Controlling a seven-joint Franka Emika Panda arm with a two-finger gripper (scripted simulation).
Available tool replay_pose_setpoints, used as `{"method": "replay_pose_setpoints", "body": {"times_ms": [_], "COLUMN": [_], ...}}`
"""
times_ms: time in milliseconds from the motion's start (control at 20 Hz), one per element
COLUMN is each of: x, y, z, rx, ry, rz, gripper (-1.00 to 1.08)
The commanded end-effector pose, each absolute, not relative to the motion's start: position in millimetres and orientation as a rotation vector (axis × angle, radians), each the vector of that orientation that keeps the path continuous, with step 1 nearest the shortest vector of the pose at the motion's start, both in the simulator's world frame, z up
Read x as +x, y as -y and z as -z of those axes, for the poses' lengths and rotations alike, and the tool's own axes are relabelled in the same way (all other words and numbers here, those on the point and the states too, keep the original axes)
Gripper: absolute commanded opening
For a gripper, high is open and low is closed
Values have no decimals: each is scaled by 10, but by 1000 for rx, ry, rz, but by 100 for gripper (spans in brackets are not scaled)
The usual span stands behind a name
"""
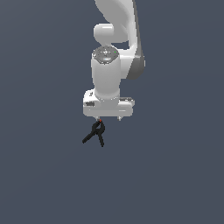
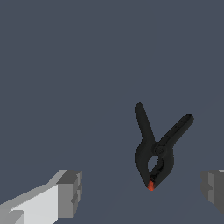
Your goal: Pick up the object and move it to a goal position.
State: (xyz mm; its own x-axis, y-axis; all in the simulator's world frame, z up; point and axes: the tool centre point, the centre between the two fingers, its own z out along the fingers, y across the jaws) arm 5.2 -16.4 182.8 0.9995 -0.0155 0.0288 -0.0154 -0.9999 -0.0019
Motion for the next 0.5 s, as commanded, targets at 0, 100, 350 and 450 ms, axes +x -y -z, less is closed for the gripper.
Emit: {"method": "replay_pose_setpoints", "body": {"times_ms": [0, 100, 350, 450], "x": [52, 52, 45, 44], "y": [164, 161, 128, 112], "z": [-1828, -1834, -1903, -1934], "rx": [-3140, -3140, -3141, -3142], "ry": [-24, -19, 40, 60], "rz": [45, 46, 58, 62], "gripper": [100, 100, 100, 100]}}
